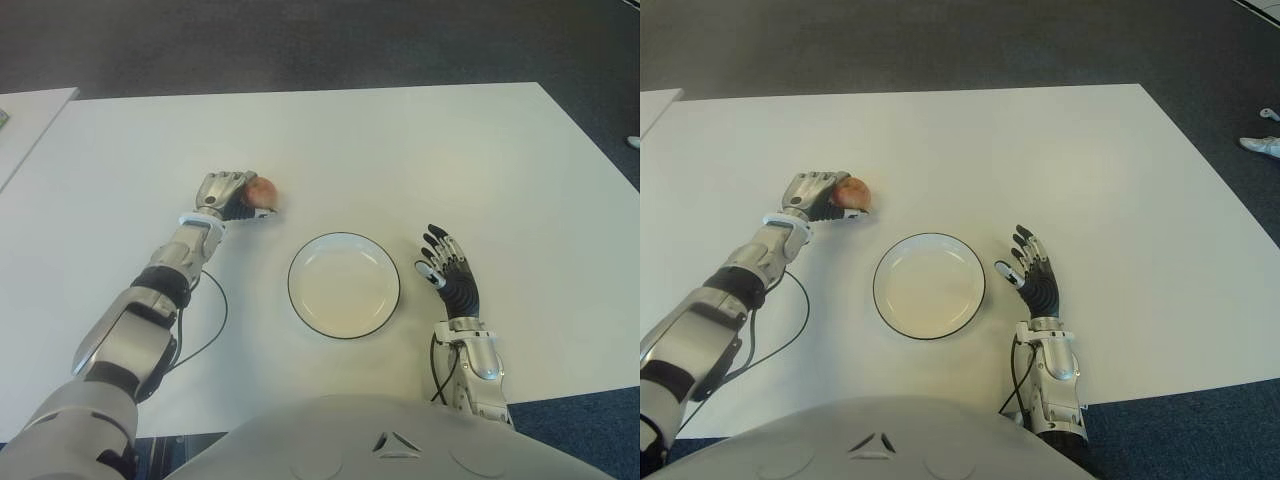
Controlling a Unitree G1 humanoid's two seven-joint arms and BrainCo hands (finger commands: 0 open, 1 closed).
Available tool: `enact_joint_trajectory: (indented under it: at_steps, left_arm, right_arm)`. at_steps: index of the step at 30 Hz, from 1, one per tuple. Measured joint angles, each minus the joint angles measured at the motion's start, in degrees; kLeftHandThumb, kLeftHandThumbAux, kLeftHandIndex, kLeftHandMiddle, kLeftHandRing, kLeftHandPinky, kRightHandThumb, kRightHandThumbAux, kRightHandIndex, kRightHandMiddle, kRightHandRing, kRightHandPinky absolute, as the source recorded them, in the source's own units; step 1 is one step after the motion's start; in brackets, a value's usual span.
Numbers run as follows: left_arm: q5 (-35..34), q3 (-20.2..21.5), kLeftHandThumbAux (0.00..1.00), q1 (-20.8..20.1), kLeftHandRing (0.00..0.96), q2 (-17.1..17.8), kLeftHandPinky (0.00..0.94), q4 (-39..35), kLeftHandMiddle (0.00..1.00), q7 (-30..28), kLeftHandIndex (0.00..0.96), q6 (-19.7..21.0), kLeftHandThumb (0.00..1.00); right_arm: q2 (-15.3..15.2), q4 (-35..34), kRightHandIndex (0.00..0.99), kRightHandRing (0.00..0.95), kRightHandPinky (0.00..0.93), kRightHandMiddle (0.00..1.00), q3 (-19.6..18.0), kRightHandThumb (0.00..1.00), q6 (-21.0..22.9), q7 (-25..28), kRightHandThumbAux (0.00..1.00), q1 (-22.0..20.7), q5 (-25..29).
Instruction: Put the apples into the plate.
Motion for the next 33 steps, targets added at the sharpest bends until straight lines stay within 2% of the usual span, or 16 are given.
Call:
enact_joint_trajectory:
  at_steps: [8,15,33]
  left_arm:
    - [-2.01,-0.89,0.693,0.08,0.778,-0.4,0.757,2.87,0.791,6.13,0.443,-2.61,0.743]
    - [-3.93,-1.04,0.693,0.26,0.794,-0.38,0.747,3.92,0.809,6.93,0.443,-4.69,0.742]
    - [-4.56,-1.86,0.695,2.36,0.832,1.31,0.809,1.35,0.843,9.59,0.443,-8.74,0.743]
  right_arm:
    - [0.08,0.26,0.133,0.096,0.132,0.12,-0.49,0.237,-0.75,-0.09,0.634,0.0,0.41]
    - [0.45,0.5,0.138,0.11,0.146,0.13,-0.72,0.255,-0.78,-0.15,0.643,-0.12,0.63]
    - [1.38,1.51,0.167,0.119,0.14,0.143,-1.86,0.281,-1.48,-0.31,0.638,-0.89,1.7]
